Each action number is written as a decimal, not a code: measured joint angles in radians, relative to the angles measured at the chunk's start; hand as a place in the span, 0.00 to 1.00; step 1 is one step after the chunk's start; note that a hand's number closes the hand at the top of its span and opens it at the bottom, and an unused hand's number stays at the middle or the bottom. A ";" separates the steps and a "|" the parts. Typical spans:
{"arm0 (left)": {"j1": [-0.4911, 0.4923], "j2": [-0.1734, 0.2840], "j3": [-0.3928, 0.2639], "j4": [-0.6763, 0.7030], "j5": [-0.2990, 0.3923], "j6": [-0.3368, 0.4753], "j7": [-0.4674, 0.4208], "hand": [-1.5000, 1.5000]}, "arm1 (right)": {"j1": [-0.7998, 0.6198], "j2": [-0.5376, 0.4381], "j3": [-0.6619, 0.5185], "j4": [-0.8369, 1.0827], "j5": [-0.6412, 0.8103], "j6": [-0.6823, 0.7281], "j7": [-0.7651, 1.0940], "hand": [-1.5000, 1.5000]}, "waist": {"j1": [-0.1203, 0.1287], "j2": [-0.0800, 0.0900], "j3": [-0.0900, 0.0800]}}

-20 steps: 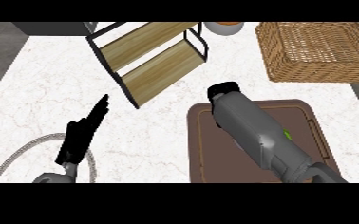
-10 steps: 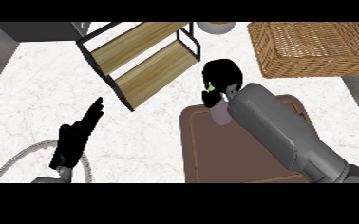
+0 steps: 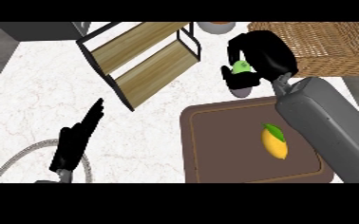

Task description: Pick the eggplant from the tray and place it in the tiered shelf

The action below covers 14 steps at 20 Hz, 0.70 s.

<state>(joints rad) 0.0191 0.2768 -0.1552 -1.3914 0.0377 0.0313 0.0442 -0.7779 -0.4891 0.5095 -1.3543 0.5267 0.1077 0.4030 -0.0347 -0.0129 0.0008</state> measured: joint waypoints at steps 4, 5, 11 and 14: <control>-0.016 -0.008 -0.002 0.015 -0.006 -0.005 -0.001 0.50 | -0.013 -0.009 -0.126 -0.111 -0.073 -0.023 0.021 1.00 | 0.009 0.004 -0.001; -0.023 -0.008 0.000 0.022 -0.008 -0.008 -0.003 0.50 | -0.022 -0.005 -0.150 -0.130 -0.082 -0.023 0.033 1.00 | 0.013 0.005 -0.001; -0.051 -0.017 0.013 0.051 -0.018 -0.027 -0.014 0.50 | -0.144 0.046 -0.251 -0.093 -0.073 0.006 0.086 1.00 | 0.036 0.011 -0.001; -0.060 -0.029 0.008 0.045 -0.030 -0.025 -0.005 0.50 | -0.244 0.088 -0.270 0.010 -0.030 -0.003 0.092 1.00 | 0.046 0.014 -0.001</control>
<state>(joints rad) -0.0410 0.2478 -0.1473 -1.3465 0.0082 0.0065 0.0395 -1.0222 -0.4006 0.2400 -1.3443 0.4967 0.1050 0.4949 0.0113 0.0008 -0.0006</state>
